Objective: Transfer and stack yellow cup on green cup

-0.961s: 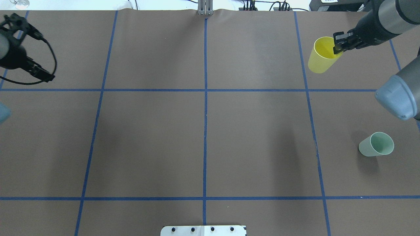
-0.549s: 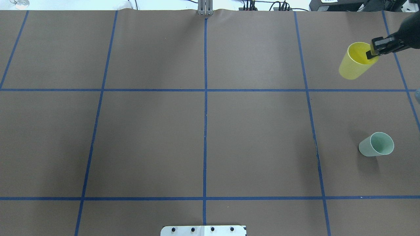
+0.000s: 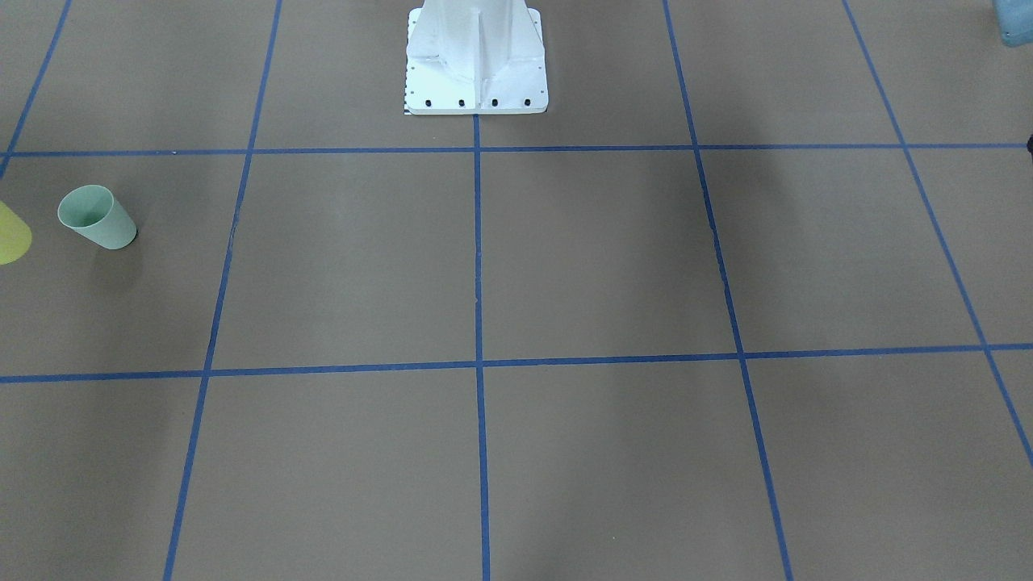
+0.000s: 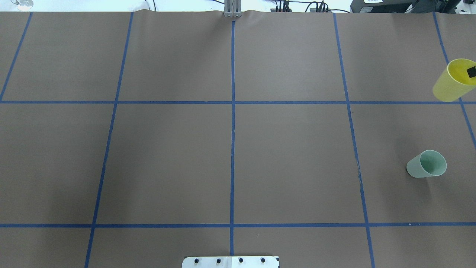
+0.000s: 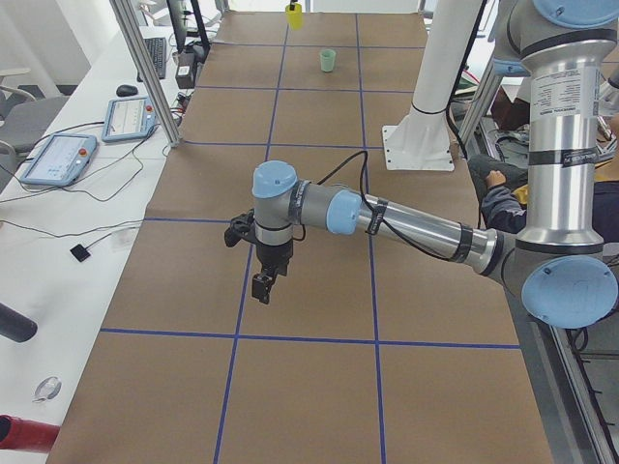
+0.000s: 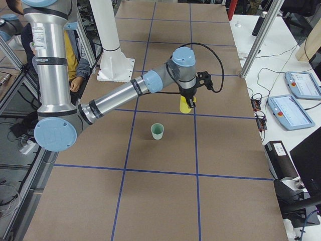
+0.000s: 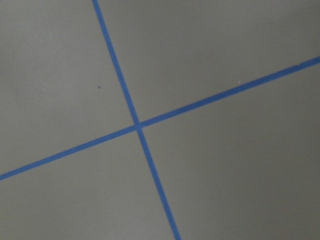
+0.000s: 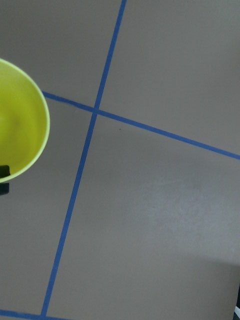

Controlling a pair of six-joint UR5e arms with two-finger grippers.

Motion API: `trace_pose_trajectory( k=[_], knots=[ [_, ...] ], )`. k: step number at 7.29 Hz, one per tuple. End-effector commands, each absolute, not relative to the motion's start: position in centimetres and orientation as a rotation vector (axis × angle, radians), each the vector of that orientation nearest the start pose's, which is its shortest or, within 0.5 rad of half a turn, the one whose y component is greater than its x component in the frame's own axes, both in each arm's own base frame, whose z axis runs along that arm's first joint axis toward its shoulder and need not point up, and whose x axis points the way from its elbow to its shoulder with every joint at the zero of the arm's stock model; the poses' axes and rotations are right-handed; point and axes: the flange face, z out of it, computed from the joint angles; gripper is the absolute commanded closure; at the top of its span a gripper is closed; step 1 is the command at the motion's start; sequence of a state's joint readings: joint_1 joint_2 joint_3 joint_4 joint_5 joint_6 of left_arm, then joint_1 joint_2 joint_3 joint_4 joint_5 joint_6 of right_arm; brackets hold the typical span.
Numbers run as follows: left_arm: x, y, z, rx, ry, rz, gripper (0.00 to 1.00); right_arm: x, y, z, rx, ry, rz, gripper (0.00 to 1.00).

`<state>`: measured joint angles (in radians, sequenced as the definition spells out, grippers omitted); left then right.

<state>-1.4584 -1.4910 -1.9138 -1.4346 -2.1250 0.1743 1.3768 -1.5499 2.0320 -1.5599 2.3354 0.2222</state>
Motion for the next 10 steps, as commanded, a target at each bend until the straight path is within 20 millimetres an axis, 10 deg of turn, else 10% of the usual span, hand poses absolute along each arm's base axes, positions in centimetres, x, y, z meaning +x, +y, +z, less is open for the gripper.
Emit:
trace_pose_trajectory(
  k=[1,7,10],
  knots=[
    [-6.3,-42.0,58.9,0.063,0.669,0.223,0.0,-0.7,-45.6,44.9,0.277,-0.839,-0.152,1.0],
    [-7.2,-40.7,60.3,0.062,0.76,0.165,0.0,-3.7,-42.6,45.8,0.148,-0.863,-0.026,1.0],
    [-7.2,-40.9,59.8,0.073,0.758,0.17,0.0,-8.1,-36.7,49.4,0.202,-0.878,-0.037,1.0]
  ],
)
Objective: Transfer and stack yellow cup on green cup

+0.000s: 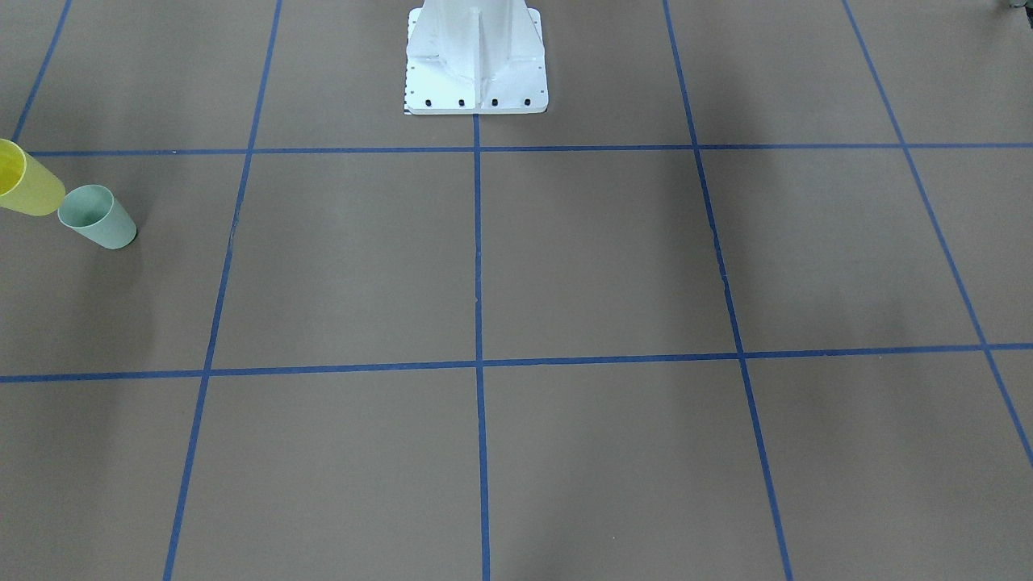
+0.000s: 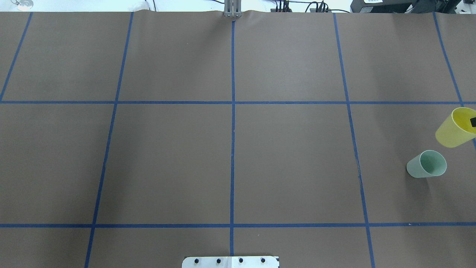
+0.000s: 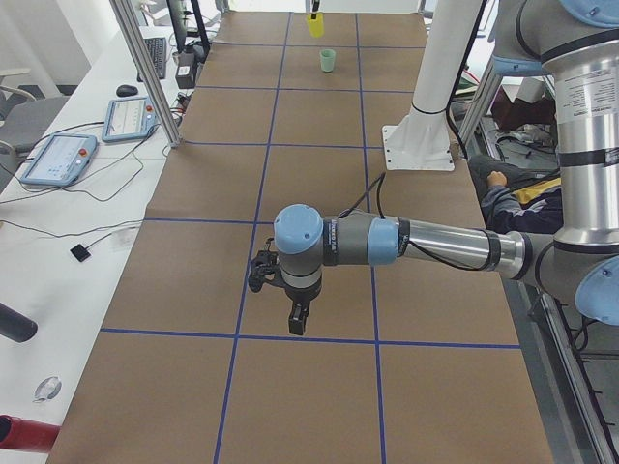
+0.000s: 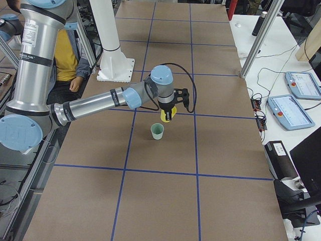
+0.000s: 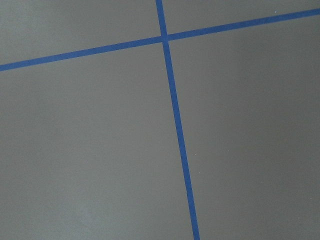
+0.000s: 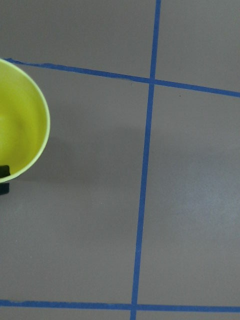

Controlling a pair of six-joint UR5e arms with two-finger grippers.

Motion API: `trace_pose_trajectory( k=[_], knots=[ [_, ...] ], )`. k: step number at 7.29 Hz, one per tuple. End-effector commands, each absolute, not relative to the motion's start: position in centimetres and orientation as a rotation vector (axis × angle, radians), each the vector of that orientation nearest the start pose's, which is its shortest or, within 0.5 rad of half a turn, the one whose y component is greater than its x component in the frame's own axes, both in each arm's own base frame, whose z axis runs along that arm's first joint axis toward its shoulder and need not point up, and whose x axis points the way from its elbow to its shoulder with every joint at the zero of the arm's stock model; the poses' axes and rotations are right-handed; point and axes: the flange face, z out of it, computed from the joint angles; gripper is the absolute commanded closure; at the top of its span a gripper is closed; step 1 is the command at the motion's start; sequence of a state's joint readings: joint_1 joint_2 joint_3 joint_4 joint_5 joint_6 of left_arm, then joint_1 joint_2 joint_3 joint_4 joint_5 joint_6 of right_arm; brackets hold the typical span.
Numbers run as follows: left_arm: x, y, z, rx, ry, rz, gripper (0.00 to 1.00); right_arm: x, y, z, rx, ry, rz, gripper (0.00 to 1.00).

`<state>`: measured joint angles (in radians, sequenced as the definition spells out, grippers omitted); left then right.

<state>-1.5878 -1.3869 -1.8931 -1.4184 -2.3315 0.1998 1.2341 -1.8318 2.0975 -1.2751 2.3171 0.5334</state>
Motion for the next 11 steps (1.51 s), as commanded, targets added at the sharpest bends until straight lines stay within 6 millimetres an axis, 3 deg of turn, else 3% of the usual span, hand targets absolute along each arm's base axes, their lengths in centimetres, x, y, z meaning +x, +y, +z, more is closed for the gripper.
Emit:
trace_pose_trajectory(
  k=[1,3,6,9,11],
  knots=[
    [-7.2,-40.9,59.7,0.074,0.758,0.17,0.0,-8.1,-35.6,50.5,0.229,-0.856,-0.044,1.0],
    [-7.2,-41.0,59.7,0.074,0.758,0.17,0.0,-8.3,-35.6,50.5,0.234,-0.863,-0.028,1.0],
    [-7.2,-41.0,59.4,0.081,0.758,0.173,0.0,-10.0,-35.7,52.6,0.246,-0.849,-0.02,1.0],
    [-7.2,-41.1,59.4,0.081,0.758,0.173,0.0,-11.7,-35.5,52.7,0.244,-0.851,-0.017,1.0],
    [-7.2,-41.1,59.4,0.085,0.757,0.175,0.0,-11.8,-35.3,53.0,0.238,-0.847,-0.02,1.0]
  ],
)
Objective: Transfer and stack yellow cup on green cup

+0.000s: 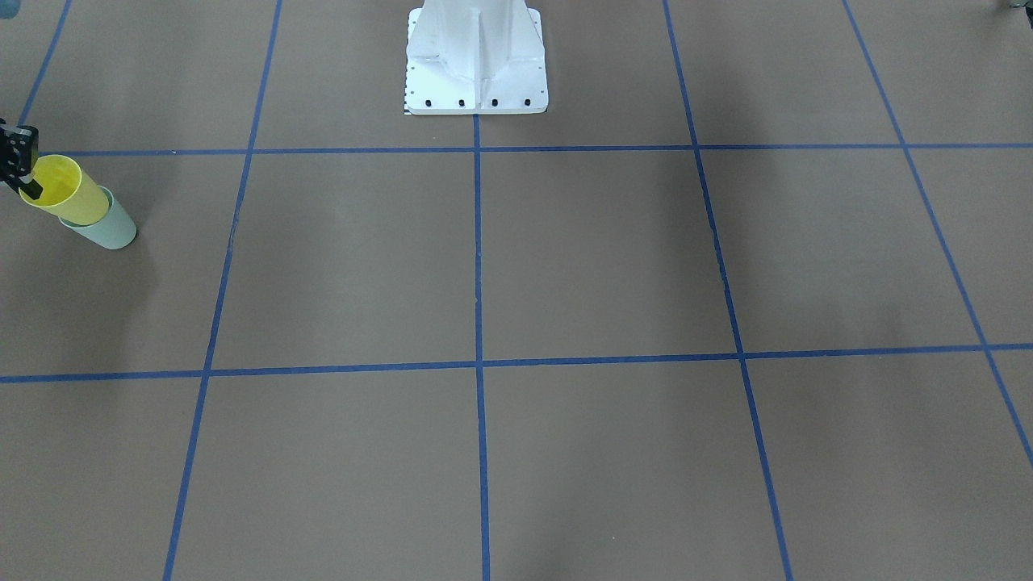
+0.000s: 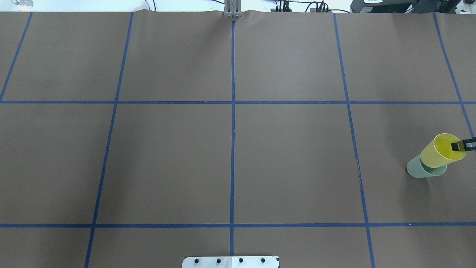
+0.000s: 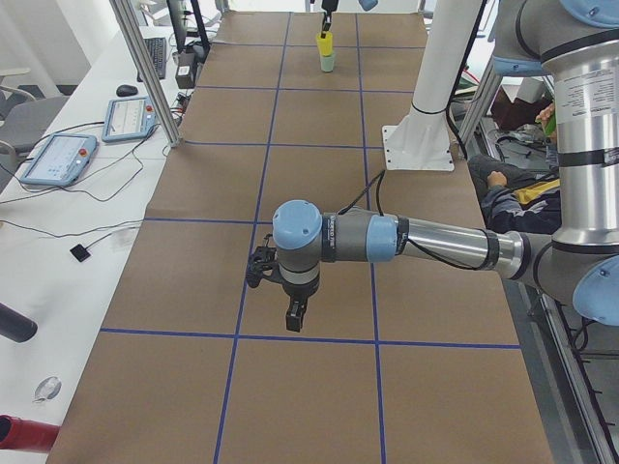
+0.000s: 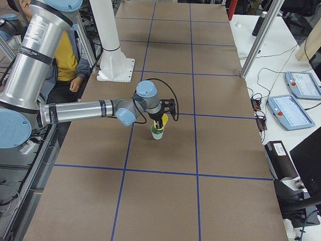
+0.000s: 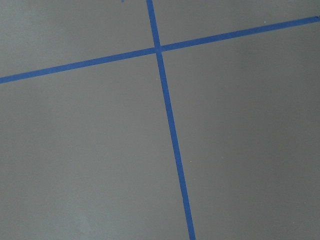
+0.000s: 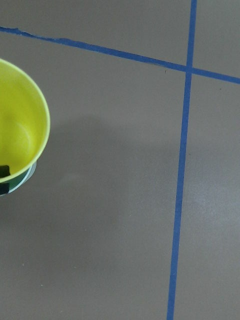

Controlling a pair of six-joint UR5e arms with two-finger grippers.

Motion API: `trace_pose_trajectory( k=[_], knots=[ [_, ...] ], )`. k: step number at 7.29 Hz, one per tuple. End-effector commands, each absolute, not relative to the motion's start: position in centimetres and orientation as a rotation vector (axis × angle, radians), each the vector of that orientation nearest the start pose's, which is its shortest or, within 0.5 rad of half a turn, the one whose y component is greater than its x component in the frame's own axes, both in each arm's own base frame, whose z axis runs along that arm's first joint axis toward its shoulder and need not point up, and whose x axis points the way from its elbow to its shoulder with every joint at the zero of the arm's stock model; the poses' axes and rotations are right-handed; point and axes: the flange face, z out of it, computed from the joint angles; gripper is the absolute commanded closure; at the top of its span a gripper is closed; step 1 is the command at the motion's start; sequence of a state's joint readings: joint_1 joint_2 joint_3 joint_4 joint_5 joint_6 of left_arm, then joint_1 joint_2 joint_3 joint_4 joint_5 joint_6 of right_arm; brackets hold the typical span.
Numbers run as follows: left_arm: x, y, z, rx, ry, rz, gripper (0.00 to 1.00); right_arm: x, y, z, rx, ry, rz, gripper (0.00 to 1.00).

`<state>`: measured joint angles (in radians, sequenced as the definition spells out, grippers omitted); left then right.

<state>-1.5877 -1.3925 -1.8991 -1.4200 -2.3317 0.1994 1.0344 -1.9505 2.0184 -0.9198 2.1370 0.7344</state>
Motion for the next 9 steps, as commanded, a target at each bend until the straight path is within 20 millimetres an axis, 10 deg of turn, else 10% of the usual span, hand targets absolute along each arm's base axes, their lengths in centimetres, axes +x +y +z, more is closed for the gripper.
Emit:
trace_pose_trajectory(
  k=[1,9],
  knots=[
    [-7.2,-41.1,59.4,0.087,0.757,0.175,0.0,-11.8,-35.2,53.0,0.237,-0.846,-0.02,1.0],
    [-7.2,-41.1,59.5,0.085,0.757,0.175,0.0,-12.6,-34.5,53.9,0.209,-0.836,-0.041,1.0]
  ],
)
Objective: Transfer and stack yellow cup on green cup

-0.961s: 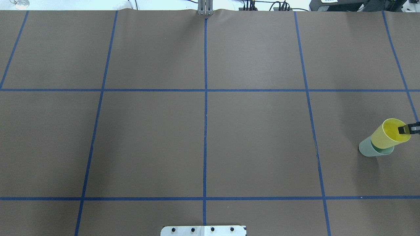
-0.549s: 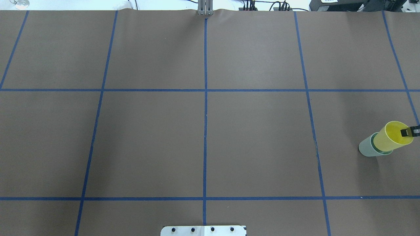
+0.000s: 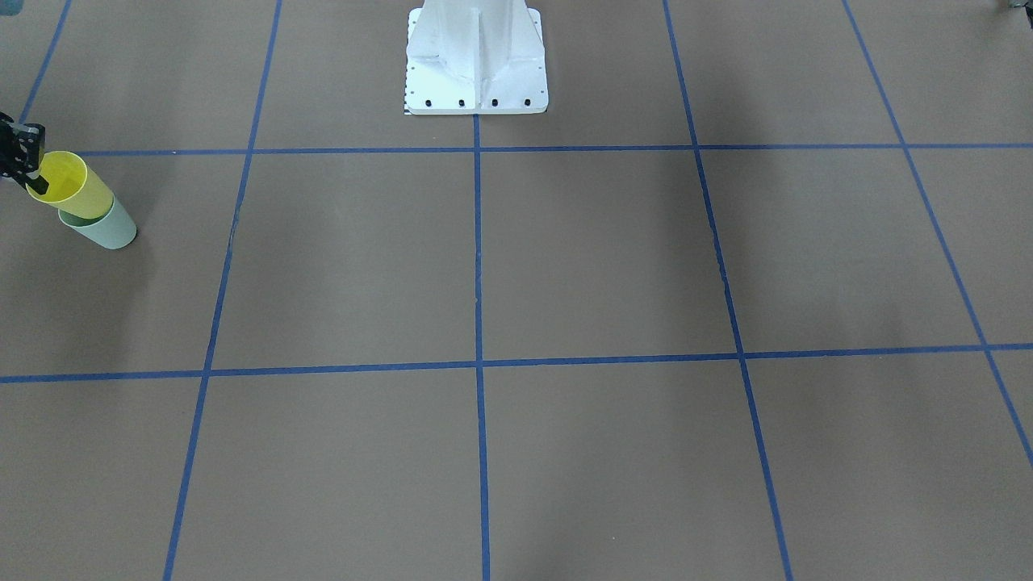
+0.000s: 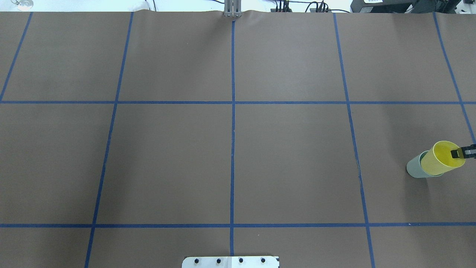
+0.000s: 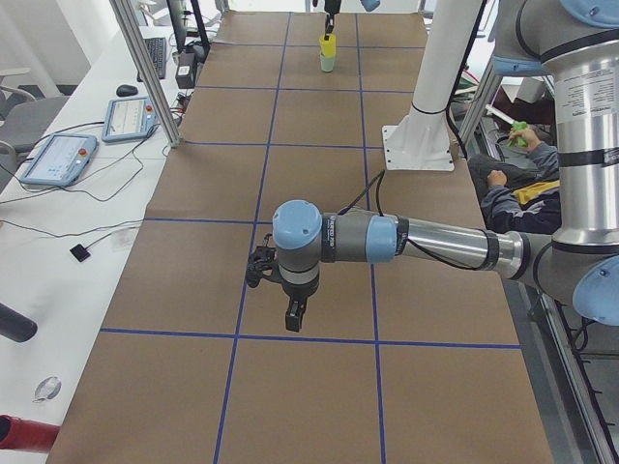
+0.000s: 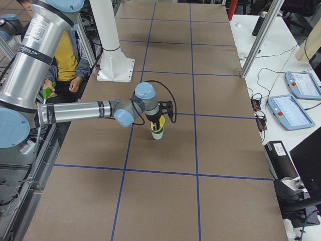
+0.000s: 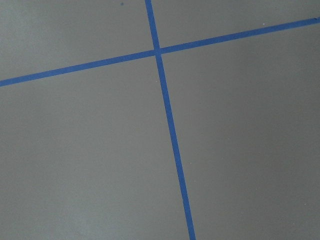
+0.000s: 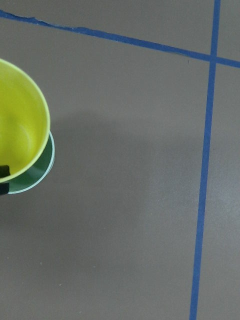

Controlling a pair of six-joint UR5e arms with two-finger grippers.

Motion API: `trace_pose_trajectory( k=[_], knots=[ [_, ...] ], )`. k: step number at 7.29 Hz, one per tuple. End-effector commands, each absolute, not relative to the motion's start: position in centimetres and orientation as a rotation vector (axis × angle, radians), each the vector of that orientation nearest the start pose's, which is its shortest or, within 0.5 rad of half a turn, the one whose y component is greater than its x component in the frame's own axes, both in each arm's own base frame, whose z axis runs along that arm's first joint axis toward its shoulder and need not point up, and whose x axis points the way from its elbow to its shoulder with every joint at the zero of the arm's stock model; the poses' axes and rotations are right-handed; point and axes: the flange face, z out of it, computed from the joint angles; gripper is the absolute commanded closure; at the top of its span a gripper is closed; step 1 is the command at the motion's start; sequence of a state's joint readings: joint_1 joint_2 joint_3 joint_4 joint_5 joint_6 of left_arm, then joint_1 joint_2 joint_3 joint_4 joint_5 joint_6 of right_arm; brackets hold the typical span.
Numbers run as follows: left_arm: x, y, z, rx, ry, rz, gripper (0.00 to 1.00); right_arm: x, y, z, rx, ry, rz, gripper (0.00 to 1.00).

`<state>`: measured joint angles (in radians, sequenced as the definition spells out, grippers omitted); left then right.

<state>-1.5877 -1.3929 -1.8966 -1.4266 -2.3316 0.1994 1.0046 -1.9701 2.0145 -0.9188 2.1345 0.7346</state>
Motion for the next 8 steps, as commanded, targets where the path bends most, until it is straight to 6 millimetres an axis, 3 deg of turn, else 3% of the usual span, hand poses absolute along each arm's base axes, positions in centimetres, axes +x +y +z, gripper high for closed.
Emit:
trace_pose_trajectory(
  k=[1,8],
  knots=[
    [-7.2,-41.1,59.5,0.085,0.757,0.175,0.0,-12.5,-34.7,54.3,0.216,-0.82,-0.034,1.0],
    [-7.2,-41.1,59.6,0.084,0.757,0.174,0.0,-14.4,-35.7,55.4,0.203,-0.814,-0.06,0.98]
  ],
)
